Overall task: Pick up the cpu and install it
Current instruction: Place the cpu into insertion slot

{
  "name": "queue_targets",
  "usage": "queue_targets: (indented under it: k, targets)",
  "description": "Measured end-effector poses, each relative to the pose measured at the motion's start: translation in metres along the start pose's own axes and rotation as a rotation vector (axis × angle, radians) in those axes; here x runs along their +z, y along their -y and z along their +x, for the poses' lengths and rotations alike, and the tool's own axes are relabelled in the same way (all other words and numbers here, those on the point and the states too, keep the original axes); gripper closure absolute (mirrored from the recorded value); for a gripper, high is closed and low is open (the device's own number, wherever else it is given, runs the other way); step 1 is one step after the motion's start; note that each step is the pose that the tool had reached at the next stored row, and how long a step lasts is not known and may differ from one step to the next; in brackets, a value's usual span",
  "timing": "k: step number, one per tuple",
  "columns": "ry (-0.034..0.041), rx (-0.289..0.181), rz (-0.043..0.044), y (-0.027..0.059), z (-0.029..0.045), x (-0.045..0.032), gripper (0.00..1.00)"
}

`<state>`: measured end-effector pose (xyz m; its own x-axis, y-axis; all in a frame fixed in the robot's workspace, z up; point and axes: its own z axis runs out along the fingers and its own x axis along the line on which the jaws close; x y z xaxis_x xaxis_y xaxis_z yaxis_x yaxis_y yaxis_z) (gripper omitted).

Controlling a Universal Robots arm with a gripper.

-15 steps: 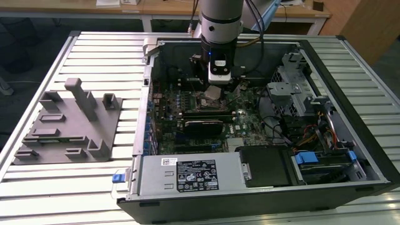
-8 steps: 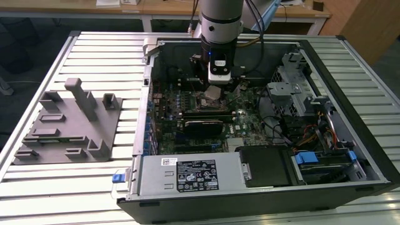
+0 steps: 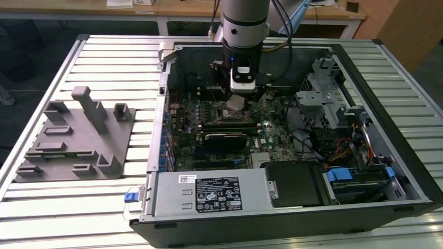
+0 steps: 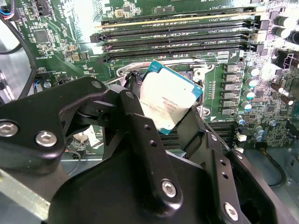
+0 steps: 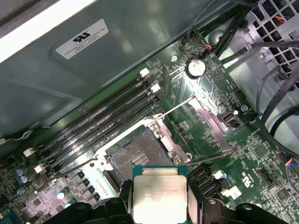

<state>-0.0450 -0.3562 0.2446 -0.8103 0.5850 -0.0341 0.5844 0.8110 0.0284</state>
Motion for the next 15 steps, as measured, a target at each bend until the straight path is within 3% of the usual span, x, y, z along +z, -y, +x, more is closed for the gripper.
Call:
queue_targets:
  k: [6,15]
  targets:
    - [-0.0006,0.003,-0.0007,0.0000,0.0000,0.0000,0.45]
    - [0.0011,0.058,0.0012,0.0000,0.0000,0.0000,0.45]
